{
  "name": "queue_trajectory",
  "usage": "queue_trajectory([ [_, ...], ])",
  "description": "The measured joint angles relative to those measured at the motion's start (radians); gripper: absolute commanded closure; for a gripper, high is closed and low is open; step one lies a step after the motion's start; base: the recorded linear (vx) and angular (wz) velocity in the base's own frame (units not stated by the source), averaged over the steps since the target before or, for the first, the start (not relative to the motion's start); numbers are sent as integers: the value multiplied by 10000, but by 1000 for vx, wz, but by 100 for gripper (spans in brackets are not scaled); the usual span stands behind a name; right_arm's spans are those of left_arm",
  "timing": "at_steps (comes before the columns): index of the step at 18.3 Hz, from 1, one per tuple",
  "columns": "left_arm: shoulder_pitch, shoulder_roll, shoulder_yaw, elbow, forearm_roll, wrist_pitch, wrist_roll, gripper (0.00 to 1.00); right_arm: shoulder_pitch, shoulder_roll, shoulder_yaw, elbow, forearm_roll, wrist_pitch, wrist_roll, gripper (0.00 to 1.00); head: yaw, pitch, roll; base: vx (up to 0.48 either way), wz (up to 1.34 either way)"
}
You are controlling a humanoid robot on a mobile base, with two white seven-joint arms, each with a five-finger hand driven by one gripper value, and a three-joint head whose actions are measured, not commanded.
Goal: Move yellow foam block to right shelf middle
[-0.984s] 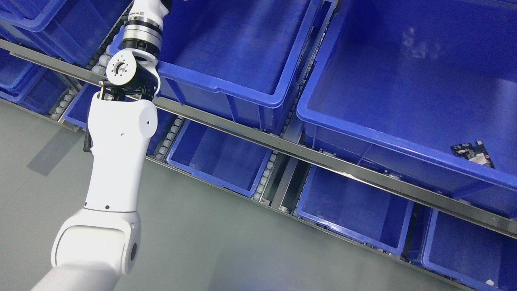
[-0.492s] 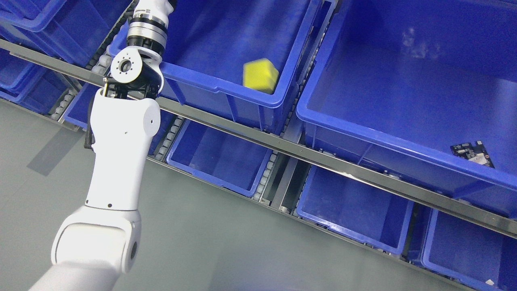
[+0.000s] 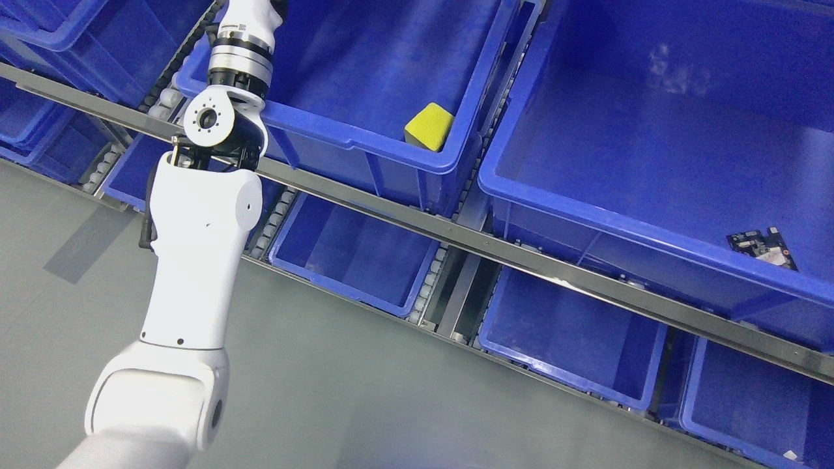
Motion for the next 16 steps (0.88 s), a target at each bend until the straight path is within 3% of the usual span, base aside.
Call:
queue_trajectory([
  [9, 584, 2, -37, -696, -38, -438, -9, 1, 0, 0, 0, 0, 0, 0, 0, 0, 0, 0, 0, 0, 0],
  [16, 1795, 608, 120, -2017, -52, -529, 4, 1, 0, 0, 0, 0, 0, 1, 0, 0, 0, 0, 0, 0, 0],
])
